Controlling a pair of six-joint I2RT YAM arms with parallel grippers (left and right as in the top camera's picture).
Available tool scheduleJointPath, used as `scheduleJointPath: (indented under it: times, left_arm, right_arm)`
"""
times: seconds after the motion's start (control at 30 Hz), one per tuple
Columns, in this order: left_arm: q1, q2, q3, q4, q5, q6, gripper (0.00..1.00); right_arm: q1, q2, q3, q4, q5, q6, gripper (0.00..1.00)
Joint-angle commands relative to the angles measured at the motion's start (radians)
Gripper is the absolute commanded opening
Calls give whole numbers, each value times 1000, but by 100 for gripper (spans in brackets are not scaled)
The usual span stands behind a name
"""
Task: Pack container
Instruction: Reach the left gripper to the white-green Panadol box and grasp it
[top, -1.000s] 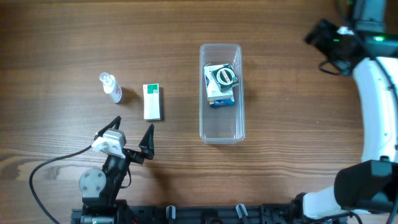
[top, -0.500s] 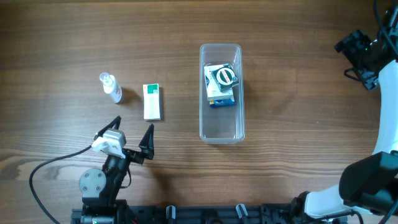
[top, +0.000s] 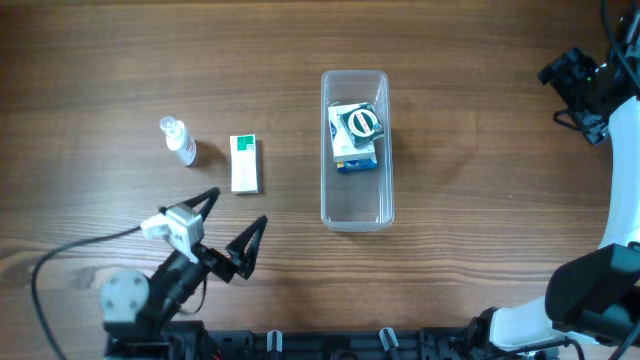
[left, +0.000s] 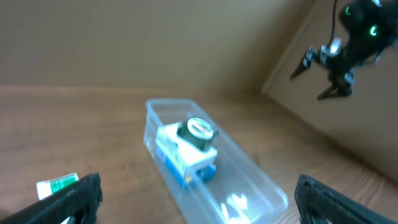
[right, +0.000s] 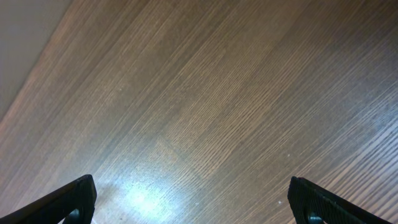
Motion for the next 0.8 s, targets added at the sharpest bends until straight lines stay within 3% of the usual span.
scheduleJointPath:
  times: [0.0,0.07,0.17,0.2,0.37,0.43,0.5,0.77]
  left_arm:
    - [8,241,282,-201,-39,99,100]
    - [8,354,396,-256,-33,102,100]
    - [6,452,495,-215,80,61,100]
    - [3,482,544,-260,44,58,99]
    - [-149,792,864,-718,-440,45,99]
    - [-224,935,966,-825,-548,-18,100]
    - [-280,1094,1002,-797,-549,-17,100]
    - [-266,1431,1001,-741,-613,-44,100]
  right_arm:
    - [2,15,-10,1,18,17,100]
    - [2,15,-10,1,18,18,100]
    - [2,15,-10,1,18,17,100]
    - [2,15,-10,1,17,17,100]
    - [2,15,-10,1,18,17,100]
    - [2,15,-10,1,18,17,100]
    - [2,15,-10,1,18,18,100]
    - [2,15,-10,1,18,17,100]
